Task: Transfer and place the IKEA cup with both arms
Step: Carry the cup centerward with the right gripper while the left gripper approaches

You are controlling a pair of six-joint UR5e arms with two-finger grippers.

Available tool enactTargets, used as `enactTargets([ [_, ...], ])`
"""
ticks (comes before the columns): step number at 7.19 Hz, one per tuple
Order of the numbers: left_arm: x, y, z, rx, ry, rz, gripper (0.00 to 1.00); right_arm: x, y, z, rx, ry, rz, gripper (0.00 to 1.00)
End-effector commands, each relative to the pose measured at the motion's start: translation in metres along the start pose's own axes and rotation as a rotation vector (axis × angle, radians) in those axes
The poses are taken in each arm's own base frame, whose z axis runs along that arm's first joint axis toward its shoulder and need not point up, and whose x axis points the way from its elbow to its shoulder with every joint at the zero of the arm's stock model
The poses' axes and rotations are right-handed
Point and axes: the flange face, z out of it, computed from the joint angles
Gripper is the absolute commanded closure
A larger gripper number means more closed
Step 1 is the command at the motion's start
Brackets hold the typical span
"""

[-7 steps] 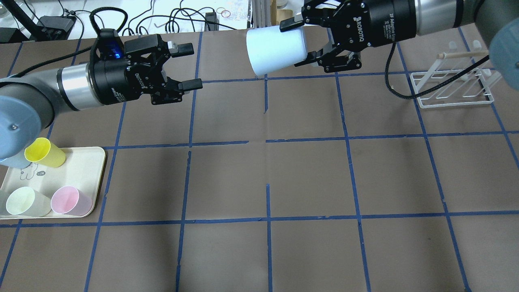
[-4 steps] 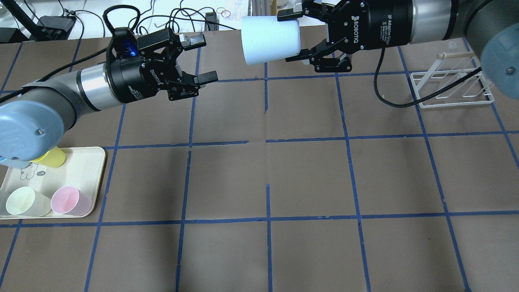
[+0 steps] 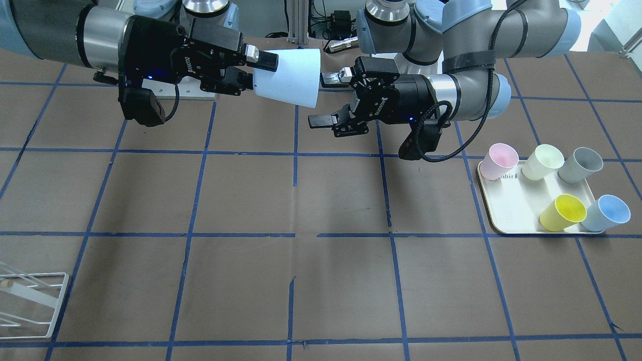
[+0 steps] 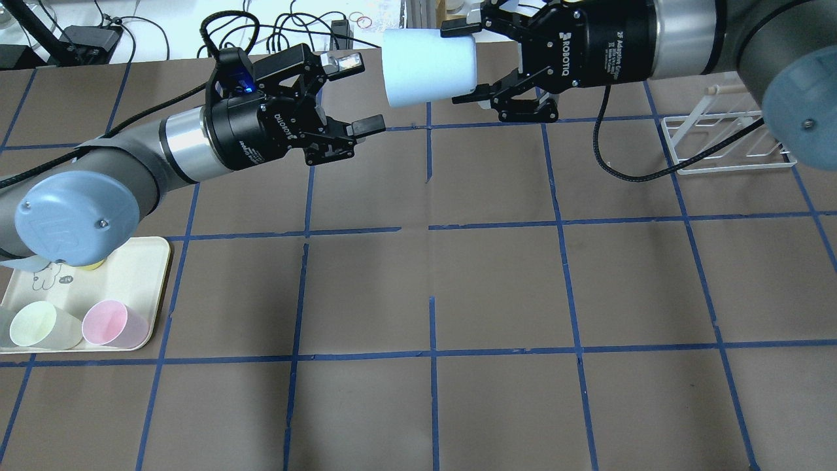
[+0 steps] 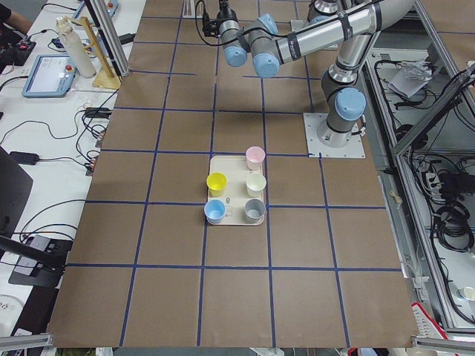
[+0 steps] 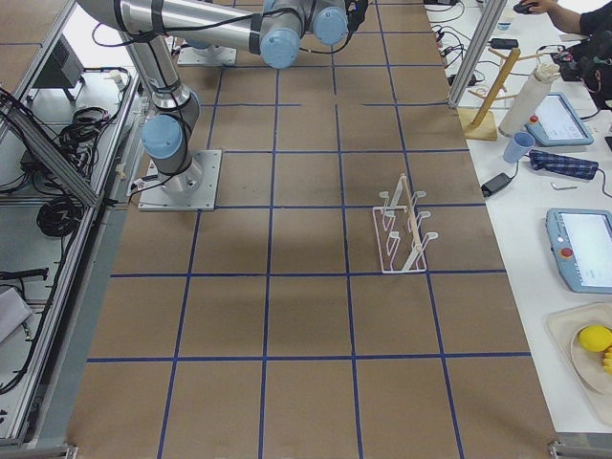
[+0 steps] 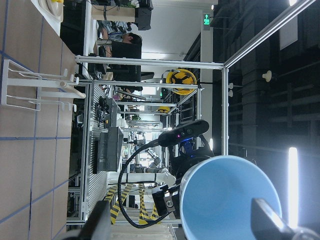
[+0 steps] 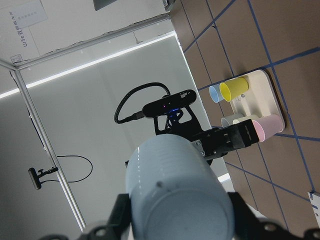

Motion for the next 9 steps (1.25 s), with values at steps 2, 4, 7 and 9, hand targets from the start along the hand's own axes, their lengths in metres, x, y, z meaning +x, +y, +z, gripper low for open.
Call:
enactTargets([
  [2, -0.002, 0.006, 0.007, -0.016, -0.002, -0.007, 0.28, -0.001, 0.001, 0.003, -0.006, 0.001, 0.0, 1.0],
  [4, 0.005, 0.011, 0.008, -0.019, -0.002, 0.003, 0.47, -0.002, 0.0, 0.003, -0.005, 0.007, -0.002, 1.0],
  [7, 0.008, 0.013, 0.008, -0.021, -0.001, 0.001, 0.81, -0.001, 0.0, 0.003, -0.005, 0.006, -0.002, 0.96],
  [9, 0.01, 0.013, 0.008, -0.022, 0.0, 0.012, 1.0, 0.001, -0.001, 0.003, -0.006, 0.008, 0.004, 0.93],
])
